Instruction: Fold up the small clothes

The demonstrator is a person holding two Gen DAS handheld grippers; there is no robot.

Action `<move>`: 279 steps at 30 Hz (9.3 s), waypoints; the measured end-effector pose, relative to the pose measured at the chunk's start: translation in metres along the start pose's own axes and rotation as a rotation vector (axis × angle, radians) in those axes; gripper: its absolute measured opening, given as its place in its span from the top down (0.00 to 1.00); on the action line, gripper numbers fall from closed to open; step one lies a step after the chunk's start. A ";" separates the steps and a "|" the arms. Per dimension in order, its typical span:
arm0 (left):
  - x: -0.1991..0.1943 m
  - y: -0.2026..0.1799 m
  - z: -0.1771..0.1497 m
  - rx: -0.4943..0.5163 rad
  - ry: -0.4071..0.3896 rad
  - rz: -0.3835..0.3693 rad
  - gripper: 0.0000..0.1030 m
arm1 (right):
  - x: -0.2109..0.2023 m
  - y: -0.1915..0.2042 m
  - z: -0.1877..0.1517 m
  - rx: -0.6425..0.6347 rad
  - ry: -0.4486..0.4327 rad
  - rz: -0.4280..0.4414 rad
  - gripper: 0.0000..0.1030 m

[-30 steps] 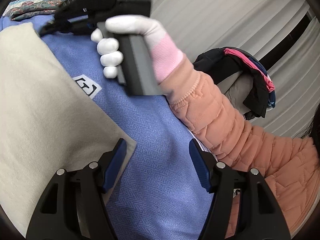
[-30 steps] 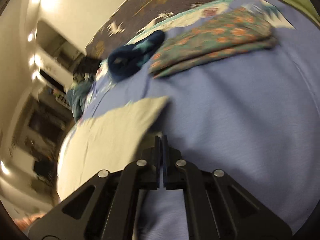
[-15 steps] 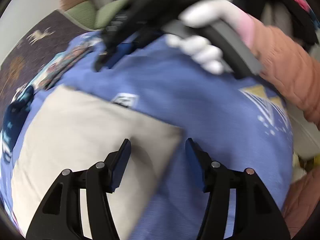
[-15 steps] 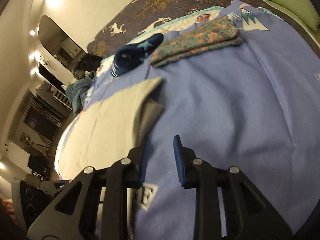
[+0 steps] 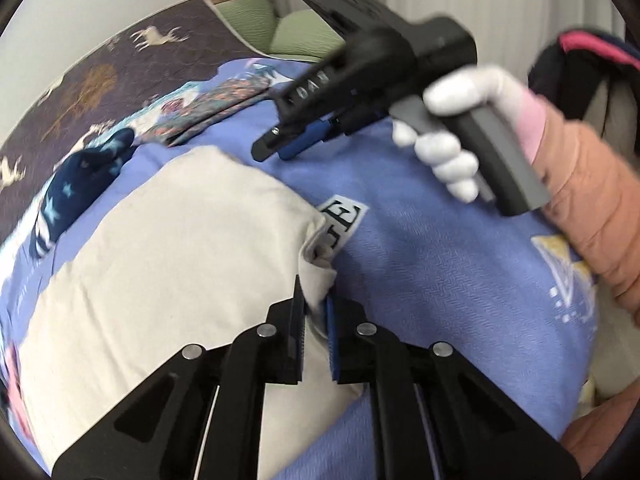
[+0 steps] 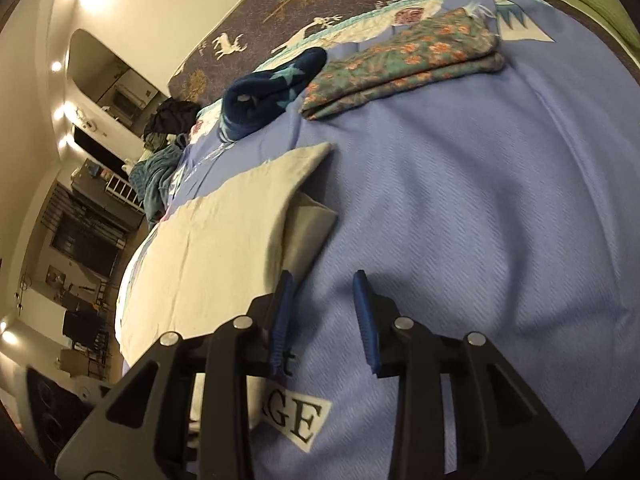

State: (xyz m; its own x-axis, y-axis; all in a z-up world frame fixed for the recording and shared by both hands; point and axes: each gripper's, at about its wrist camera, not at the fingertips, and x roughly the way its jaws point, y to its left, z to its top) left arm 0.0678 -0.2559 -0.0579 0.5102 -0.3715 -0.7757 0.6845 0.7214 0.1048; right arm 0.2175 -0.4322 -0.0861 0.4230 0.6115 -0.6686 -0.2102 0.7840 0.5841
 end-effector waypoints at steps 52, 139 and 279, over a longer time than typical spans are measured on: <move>-0.100 0.163 -0.164 -0.590 -0.117 0.136 0.49 | -0.029 0.090 -0.124 -0.166 -0.073 -0.234 0.71; -0.044 0.411 -0.242 -1.003 -0.250 -0.396 0.91 | 0.232 0.437 -0.230 -1.050 -0.083 -0.465 0.94; -0.016 0.100 -0.049 -0.328 -0.071 -0.130 0.44 | -0.087 0.044 -0.079 0.129 -0.274 0.015 0.60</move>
State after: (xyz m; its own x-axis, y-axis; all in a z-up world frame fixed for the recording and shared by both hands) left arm 0.1021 -0.1489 -0.0655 0.4724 -0.5037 -0.7233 0.5485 0.8104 -0.2060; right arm 0.1015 -0.4422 -0.0387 0.6464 0.5580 -0.5203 -0.1125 0.7442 0.6584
